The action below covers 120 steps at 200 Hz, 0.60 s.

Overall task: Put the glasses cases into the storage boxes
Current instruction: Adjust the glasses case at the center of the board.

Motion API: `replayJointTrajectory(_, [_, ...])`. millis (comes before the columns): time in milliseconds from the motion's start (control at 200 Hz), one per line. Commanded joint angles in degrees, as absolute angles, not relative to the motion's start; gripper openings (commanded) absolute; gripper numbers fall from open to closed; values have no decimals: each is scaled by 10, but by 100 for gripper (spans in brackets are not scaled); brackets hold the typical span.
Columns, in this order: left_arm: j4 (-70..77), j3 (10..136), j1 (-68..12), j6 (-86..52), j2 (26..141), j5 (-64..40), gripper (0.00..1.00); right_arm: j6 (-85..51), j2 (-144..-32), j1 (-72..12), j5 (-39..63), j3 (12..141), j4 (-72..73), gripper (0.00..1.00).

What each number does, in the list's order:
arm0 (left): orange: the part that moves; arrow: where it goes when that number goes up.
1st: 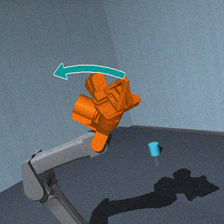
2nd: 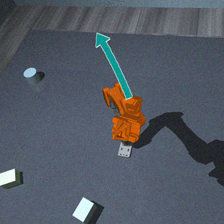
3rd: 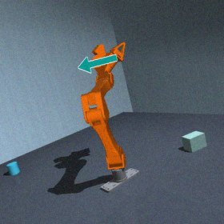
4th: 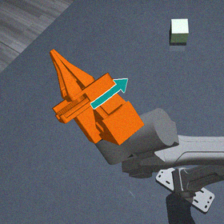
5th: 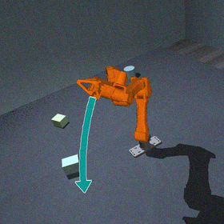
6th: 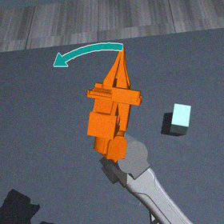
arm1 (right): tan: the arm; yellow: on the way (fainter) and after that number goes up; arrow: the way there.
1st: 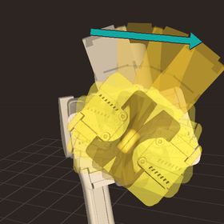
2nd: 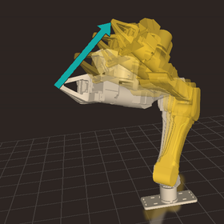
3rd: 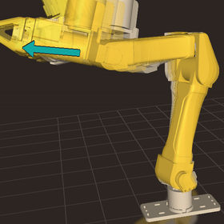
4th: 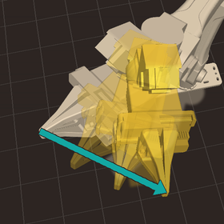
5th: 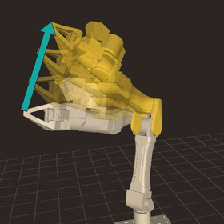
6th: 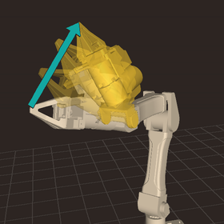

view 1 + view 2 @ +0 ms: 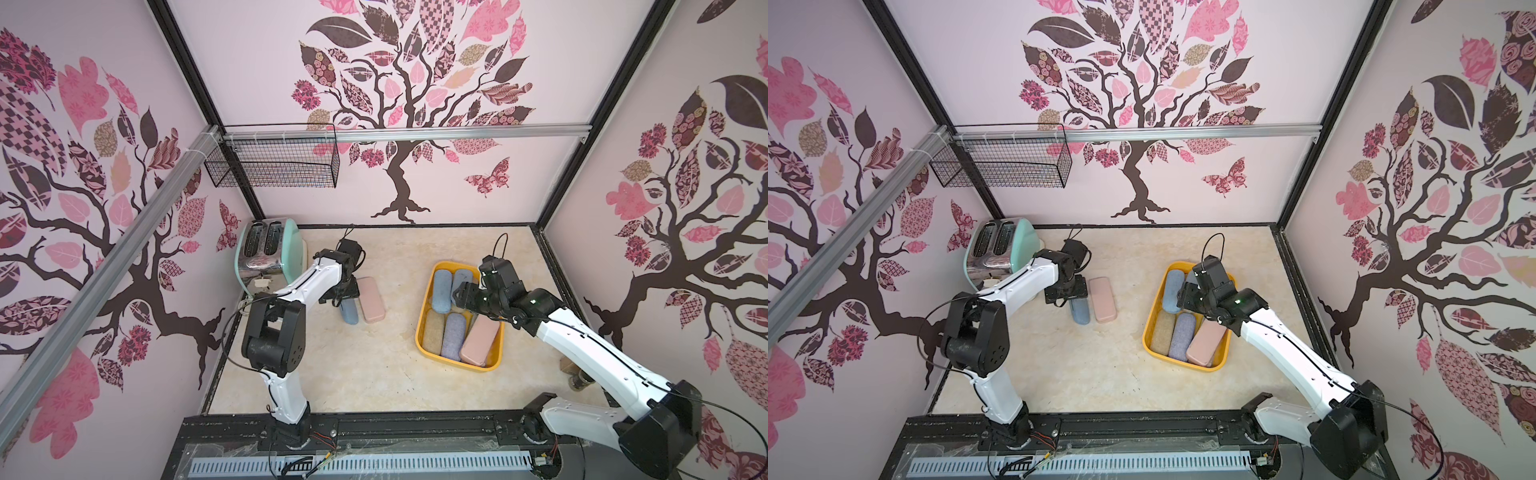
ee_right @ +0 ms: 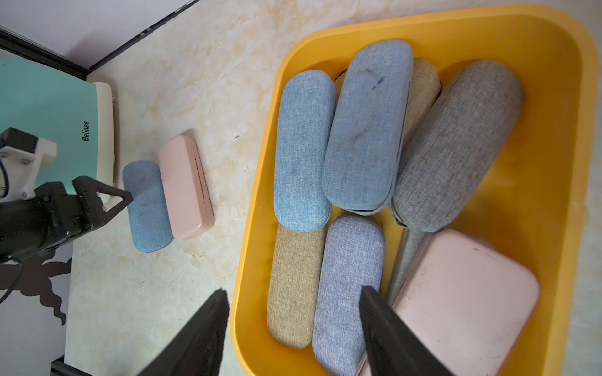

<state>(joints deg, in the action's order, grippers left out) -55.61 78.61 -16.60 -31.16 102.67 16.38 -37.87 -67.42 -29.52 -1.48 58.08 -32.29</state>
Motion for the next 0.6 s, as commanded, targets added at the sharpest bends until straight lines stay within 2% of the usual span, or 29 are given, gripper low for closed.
replayJointTrajectory(0, [-542, 763, -157, -313, 1014, 148, 79, -374, -658, -297, -20, 589, -326, 67])
replayJointTrajectory(310, [-541, 797, -144, -319, 1063, 90, 82, -373, -656, -297, -23, 586, -328, 67])
replayJointTrajectory(595, [-513, 771, -137, -325, 1075, 63, 83, -372, -655, -298, -22, 585, -329, 67])
